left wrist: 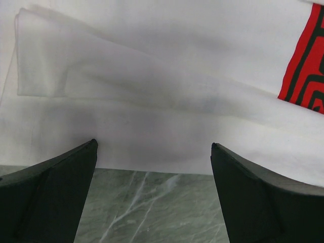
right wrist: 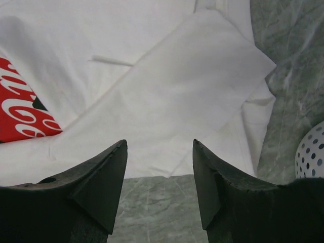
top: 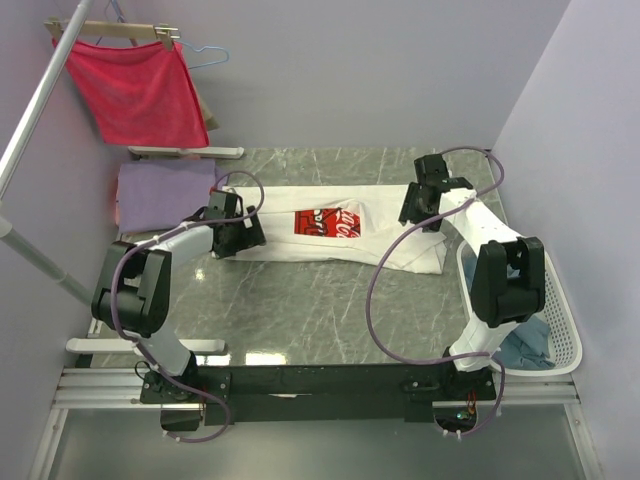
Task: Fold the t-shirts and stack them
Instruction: Fold the other side of the tshirt into a rectangle
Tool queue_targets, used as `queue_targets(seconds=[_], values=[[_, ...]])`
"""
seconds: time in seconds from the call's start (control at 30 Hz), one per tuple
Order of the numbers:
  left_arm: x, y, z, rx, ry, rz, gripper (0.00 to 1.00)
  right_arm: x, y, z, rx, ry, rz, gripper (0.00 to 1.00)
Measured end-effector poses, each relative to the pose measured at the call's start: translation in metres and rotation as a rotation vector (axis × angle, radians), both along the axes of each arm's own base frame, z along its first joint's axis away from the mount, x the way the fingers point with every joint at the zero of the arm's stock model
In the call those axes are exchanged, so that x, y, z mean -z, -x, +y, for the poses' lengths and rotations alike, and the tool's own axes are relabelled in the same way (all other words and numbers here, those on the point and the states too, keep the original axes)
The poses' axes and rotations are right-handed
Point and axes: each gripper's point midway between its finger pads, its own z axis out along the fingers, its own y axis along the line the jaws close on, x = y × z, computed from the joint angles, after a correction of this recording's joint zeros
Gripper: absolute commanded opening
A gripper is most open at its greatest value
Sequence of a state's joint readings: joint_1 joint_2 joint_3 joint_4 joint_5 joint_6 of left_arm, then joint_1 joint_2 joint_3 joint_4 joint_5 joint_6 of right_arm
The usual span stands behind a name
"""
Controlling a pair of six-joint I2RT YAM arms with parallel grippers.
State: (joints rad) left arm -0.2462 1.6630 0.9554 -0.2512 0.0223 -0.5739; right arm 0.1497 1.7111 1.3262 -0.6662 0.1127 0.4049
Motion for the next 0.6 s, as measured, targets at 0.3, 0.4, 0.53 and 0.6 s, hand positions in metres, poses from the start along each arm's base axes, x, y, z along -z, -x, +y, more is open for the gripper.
queue_targets(seconds=[0.3, 0.4, 0.53, 0.6], values=[[0.002, -0.011, -0.003, 0.001, 0.002, -0.014, 0.99, 0.043, 0.038, -0.006, 0.107, -0.035, 0.128, 0.59], [0.001, -0.012, -0.003, 0.003, 0.002, -0.017, 0.99, 0.064, 0.059, -0.004, 0.127, -0.058, 0.192, 0.59], [0.001, -0.012, -0.003, 0.004, 0.001, -0.017, 0.99, 0.076, 0.071, -0.001, 0.139, -0.083, 0.224, 0.58], [0.002, -0.013, -0.003, 0.004, 0.001, -0.016, 1.00, 0.075, 0.068, 0.000, 0.142, -0.088, 0.212, 0.57]])
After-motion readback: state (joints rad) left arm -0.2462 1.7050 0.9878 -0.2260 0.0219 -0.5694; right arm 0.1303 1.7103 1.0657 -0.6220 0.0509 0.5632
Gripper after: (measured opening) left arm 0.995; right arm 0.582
